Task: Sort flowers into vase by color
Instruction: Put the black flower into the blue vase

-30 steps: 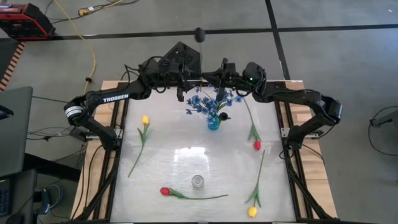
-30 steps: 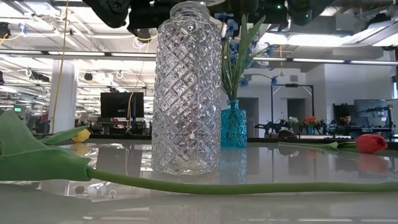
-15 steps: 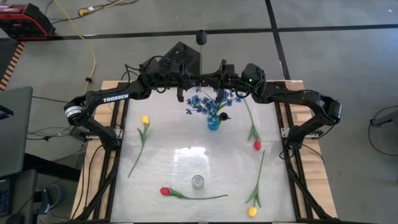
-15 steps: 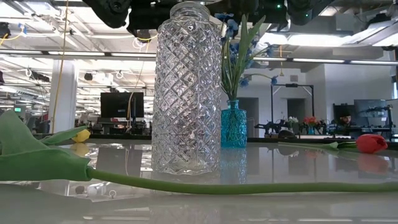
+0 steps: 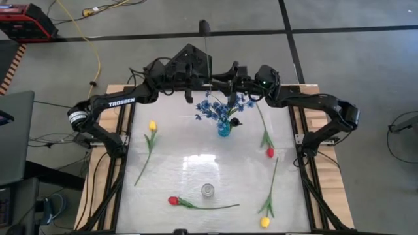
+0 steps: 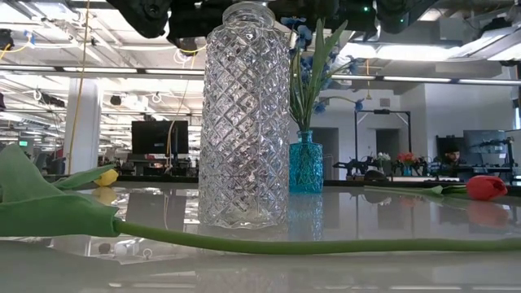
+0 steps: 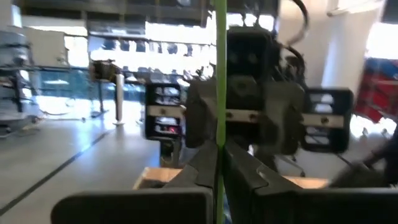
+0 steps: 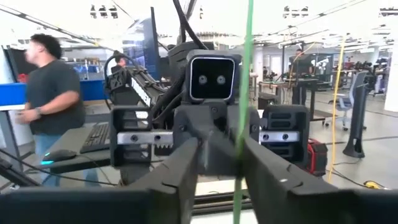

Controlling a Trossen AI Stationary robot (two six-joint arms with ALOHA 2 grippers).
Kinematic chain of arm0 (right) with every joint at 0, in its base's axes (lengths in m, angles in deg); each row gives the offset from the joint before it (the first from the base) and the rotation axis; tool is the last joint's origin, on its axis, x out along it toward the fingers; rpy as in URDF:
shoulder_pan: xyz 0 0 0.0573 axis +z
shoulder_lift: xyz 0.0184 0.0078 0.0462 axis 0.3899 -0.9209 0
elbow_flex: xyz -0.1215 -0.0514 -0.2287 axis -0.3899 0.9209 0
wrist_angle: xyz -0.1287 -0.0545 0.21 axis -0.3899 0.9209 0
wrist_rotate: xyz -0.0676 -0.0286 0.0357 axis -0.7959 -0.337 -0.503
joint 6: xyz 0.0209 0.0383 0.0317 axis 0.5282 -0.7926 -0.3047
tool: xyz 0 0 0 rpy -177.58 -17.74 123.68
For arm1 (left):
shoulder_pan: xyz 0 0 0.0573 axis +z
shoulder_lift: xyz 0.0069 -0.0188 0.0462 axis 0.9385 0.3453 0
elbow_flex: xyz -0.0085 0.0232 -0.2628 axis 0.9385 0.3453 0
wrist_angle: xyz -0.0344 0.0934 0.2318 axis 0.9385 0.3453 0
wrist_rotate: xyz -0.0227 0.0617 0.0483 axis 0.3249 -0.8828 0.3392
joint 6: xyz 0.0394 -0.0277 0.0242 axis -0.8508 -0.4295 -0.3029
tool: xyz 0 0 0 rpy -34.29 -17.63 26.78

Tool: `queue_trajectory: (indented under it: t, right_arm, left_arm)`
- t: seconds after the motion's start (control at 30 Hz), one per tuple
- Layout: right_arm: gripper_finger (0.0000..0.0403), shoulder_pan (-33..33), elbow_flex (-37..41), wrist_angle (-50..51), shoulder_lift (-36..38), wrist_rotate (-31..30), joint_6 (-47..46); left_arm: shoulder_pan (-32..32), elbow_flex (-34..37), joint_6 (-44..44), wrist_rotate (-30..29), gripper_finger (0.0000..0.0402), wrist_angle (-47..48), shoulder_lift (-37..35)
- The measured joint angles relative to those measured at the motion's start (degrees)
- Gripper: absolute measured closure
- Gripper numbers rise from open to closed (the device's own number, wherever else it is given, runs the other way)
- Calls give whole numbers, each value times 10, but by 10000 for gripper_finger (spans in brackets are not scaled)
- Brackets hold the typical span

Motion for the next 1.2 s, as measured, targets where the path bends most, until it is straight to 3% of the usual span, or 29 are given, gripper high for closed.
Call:
queue_trajectory:
  t: [0.17,0.3,0.5,0.67,1.0,1.2]
  right_arm:
    - [188,-11,1,33,34,4,-1]
    - [161,-19,1,108,79,4,4]
    - [159,-15,1,265,143,4,63]
    - [159,0,1,316,179,4,93]
    - [159,30,1,325,190,3,91]
    - [159,52,1,339,198,2,91]
  left_arm:
    - [29,0,26,-42,401,-33,-6]
    - [52,0,60,-38,401,-44,-6]
    - [57,87,83,-75,401,-143,-5]
    - [59,162,126,-100,401,-264,-6]
    - [39,181,101,-115,401,-250,-6]
    - [6,181,89,-147,401,-252,40]
